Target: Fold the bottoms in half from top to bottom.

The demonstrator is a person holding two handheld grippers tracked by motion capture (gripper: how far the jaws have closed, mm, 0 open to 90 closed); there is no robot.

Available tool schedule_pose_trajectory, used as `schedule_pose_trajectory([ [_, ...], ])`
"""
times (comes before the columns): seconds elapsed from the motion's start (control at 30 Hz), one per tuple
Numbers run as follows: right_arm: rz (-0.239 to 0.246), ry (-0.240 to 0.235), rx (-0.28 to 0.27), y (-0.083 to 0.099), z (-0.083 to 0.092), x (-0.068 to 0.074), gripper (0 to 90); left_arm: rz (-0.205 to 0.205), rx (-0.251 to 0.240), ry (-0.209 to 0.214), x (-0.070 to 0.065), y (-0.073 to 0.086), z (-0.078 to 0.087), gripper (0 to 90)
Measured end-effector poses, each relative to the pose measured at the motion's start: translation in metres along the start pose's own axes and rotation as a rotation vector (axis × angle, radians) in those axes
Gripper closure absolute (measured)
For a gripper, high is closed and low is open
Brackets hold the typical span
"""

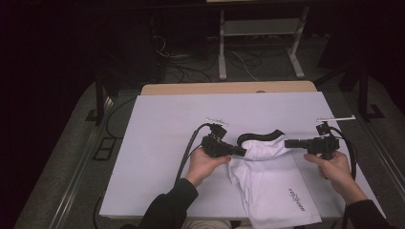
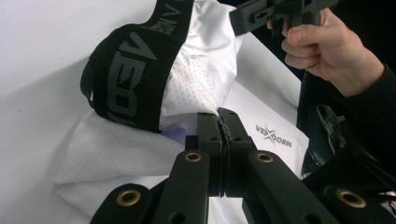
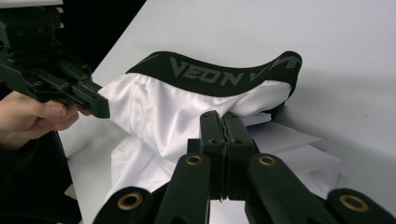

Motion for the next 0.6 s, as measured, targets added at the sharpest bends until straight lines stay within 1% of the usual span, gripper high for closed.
schedule_pose_trajectory([
  [0.1,0.010,0.009,0.004,0.002,0.001,0.001,87.7,-0.011,0.005,0.004,-0.004,0.002,0.000,87.6],
  [0.33,0.025,0.007,0.009,0.007,0.002,0.004,87.6,-0.025,0.013,0.020,-0.010,0.007,-0.001,87.5],
  [0.4,0.032,0.017,0.014,0.010,0.002,0.004,87.6,-0.027,0.018,0.020,-0.011,0.009,-0.002,87.5],
  [0.6,0.043,0.015,0.017,0.016,0.005,0.007,87.6,-0.030,0.007,0.035,-0.015,0.013,-0.001,87.5],
])
Point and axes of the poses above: each handheld gripper's, and its own axes: z roughly backward along the jaws, y roughly out of its underside, x roughly to its left, the point moved 7 cm from there along -z, roughly forward along the jaws, and after that the axes turned 5 degrees about -z, right-handed, at the moved point
